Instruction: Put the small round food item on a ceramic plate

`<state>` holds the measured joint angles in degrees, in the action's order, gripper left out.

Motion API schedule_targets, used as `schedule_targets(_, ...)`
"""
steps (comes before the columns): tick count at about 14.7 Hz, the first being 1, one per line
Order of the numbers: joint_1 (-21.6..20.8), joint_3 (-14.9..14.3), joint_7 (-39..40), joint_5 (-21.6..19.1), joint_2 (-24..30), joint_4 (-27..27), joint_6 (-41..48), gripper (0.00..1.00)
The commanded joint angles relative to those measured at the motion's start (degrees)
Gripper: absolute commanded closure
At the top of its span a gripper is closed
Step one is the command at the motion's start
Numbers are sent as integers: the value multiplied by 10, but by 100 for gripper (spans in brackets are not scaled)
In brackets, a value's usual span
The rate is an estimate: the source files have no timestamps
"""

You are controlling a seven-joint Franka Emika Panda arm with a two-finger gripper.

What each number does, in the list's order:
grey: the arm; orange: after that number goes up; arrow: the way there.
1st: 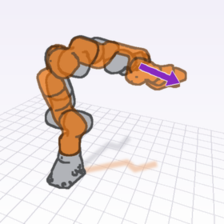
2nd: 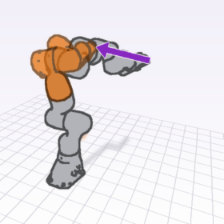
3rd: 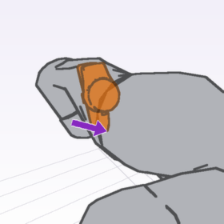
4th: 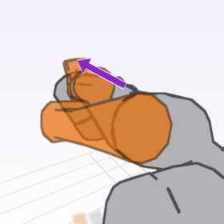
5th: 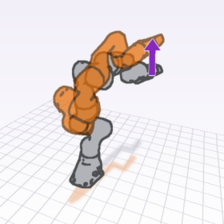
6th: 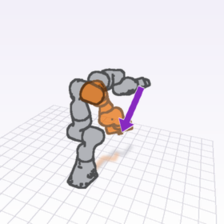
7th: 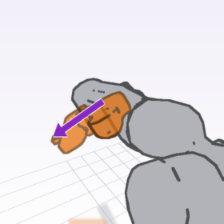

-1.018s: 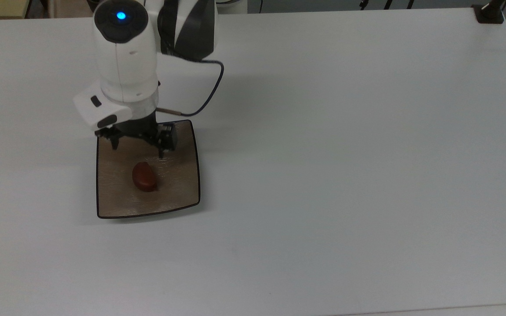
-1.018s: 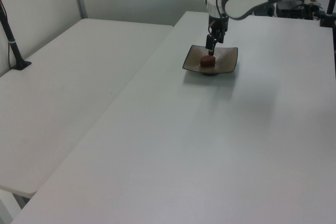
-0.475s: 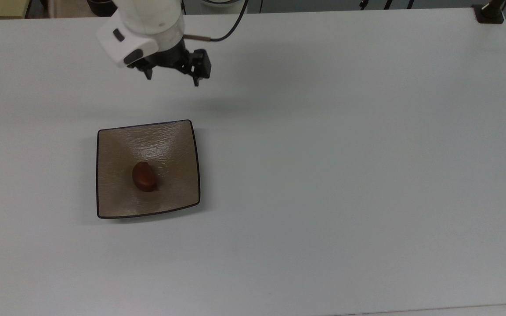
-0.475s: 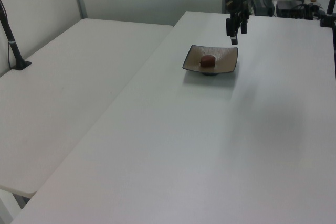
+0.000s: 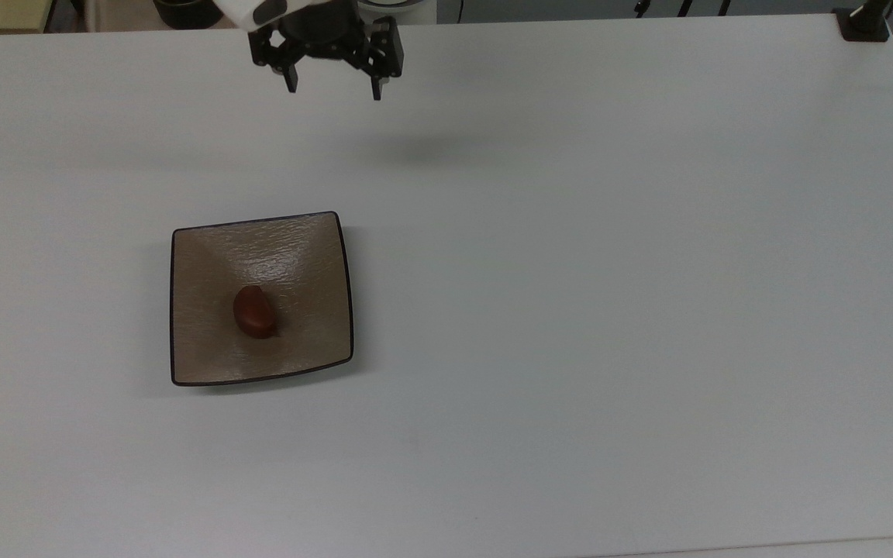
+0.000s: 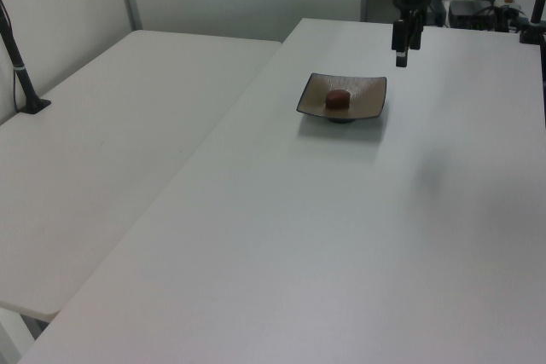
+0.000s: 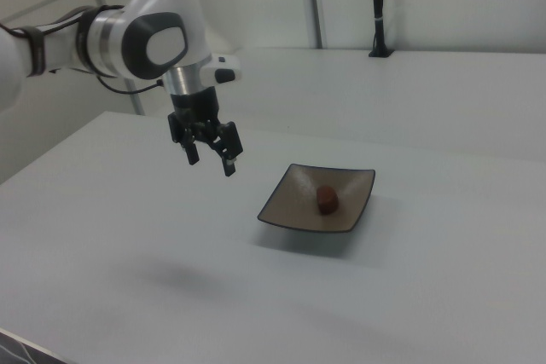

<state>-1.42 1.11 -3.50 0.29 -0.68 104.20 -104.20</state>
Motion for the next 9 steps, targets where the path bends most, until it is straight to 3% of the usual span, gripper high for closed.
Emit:
schedule_targets(1,-10,-4,5,-11,43,58,-37,0)
schedule_targets(9,-12,-5,52,1,44,50,-17,0)
